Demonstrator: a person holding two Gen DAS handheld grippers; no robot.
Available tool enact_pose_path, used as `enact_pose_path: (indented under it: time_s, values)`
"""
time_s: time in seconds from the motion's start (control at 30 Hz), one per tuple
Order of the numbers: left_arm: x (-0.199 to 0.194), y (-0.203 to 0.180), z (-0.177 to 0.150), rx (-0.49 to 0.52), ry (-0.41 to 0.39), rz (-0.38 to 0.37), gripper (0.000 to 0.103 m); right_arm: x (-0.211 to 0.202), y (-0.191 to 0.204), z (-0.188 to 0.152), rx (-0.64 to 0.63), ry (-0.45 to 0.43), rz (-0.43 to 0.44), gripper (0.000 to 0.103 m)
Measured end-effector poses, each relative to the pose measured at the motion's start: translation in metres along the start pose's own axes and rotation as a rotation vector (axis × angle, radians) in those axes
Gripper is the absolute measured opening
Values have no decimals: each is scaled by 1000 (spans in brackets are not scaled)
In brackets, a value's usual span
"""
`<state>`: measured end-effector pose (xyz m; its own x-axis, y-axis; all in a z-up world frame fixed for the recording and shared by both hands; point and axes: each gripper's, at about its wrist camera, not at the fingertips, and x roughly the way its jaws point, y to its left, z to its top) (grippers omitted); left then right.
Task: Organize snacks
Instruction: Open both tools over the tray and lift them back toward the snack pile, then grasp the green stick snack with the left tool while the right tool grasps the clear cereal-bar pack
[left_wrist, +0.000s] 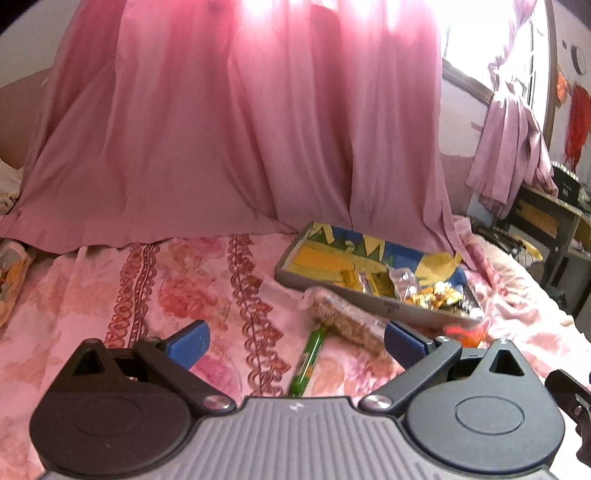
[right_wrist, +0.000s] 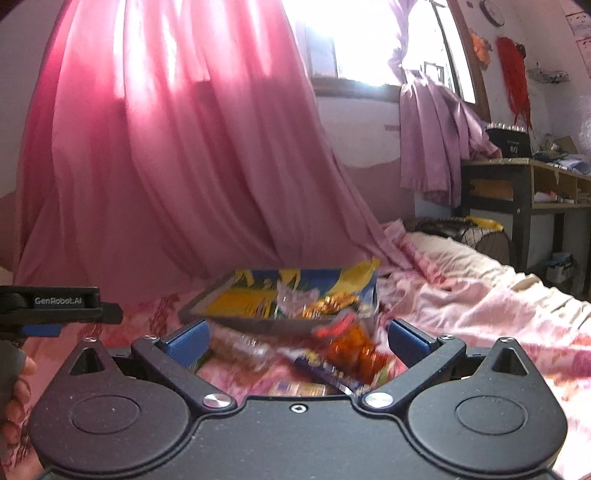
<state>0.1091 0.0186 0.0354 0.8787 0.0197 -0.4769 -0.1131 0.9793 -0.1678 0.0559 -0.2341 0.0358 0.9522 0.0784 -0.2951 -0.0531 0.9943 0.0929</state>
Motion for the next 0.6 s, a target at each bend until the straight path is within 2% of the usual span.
enact_pose_path:
  time_s: [0.27, 0.6]
  values:
    - [-3, 7, -28, 84, 50, -1, 102, -2, 15, -19, -7, 107, -9, 102]
    - [5, 22, -40, 84, 86, 9, 102, 18, 17, -32, -31, 220, -53, 102]
